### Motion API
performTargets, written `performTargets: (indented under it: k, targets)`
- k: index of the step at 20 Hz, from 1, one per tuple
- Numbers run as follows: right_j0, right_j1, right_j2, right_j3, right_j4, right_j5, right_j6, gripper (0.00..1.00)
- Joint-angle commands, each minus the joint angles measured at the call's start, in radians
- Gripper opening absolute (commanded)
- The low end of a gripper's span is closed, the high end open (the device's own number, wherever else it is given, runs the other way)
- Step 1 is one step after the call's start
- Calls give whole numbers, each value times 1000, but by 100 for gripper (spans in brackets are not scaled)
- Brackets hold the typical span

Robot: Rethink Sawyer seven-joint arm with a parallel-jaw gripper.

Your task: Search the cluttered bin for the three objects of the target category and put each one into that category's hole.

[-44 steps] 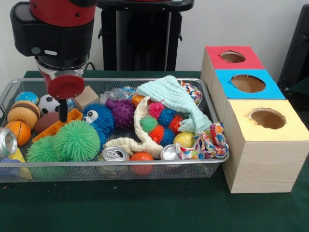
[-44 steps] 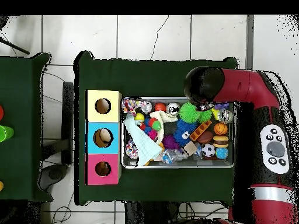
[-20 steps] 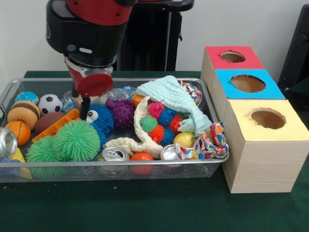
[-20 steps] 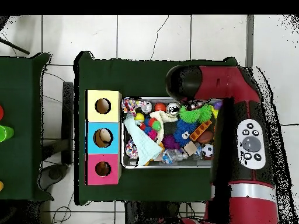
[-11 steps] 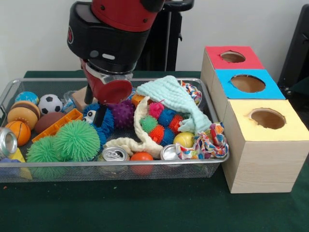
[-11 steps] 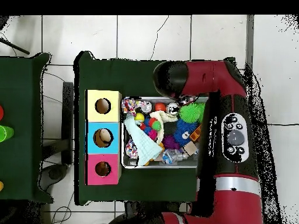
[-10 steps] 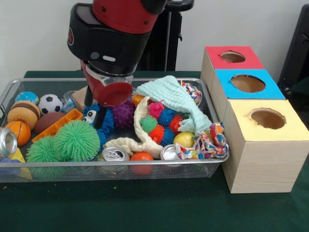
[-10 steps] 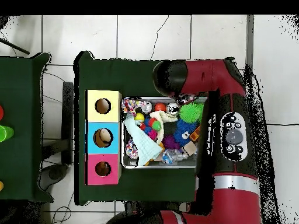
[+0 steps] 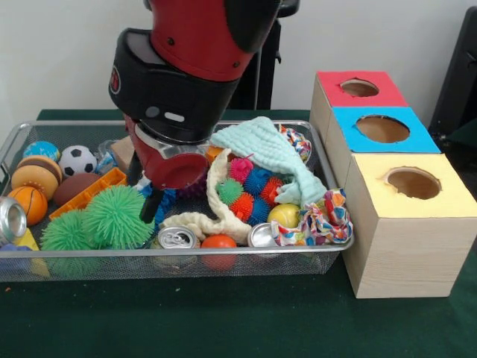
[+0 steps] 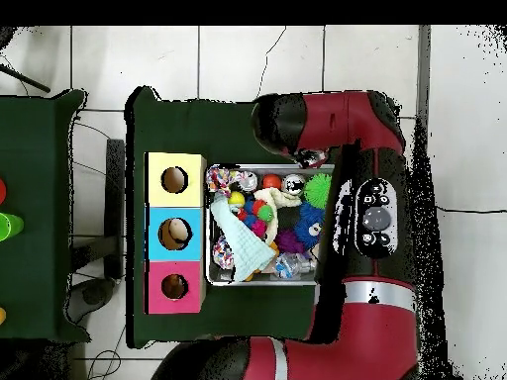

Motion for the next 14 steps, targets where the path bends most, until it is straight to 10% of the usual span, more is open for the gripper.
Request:
performTargets:
  k: [1, 14]
  targets:
    - [34, 37, -3, 3, 57, 131, 379, 100]
    - [37, -14, -16, 115, 307, 323, 484, 100]
